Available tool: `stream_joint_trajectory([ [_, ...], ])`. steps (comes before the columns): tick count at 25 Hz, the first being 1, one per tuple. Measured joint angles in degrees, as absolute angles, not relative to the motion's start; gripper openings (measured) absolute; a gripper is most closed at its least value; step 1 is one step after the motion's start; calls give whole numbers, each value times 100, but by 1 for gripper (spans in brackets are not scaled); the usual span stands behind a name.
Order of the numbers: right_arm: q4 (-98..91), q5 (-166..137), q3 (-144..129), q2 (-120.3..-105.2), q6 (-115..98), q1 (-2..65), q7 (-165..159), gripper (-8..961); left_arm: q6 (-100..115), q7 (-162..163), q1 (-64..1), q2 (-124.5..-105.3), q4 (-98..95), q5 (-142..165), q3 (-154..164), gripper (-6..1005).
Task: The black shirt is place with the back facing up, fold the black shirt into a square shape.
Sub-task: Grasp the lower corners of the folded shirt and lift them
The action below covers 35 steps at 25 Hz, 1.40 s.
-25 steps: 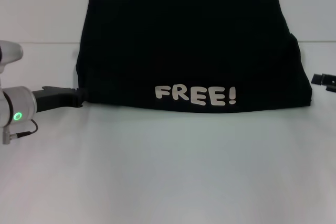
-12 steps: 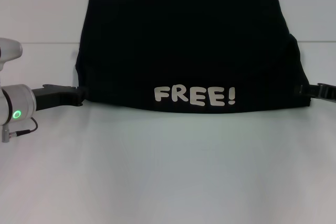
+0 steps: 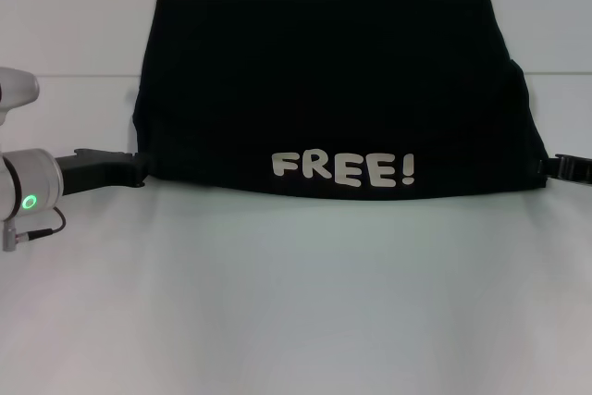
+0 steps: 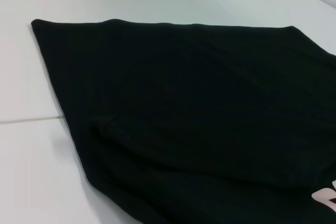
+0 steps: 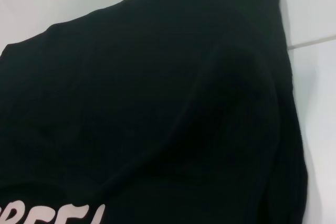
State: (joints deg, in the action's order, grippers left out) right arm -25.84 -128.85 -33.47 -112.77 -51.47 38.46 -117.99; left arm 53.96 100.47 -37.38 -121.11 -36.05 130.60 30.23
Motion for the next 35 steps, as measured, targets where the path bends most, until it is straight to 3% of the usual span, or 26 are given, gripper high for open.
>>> stream_joint_trajectory([
  [13, -2693, -12807, -3264, -11170, -5724, 3595, -11649, 30, 5658, 10246, -3644, -12109, -3705, 13060, 2975, 5],
  [35, -3033, -12814, -1674, -11048, -9270, 1745, -8723, 30, 10297, 10410, -2527, -12073, -5008, 13490, 2191, 5],
])
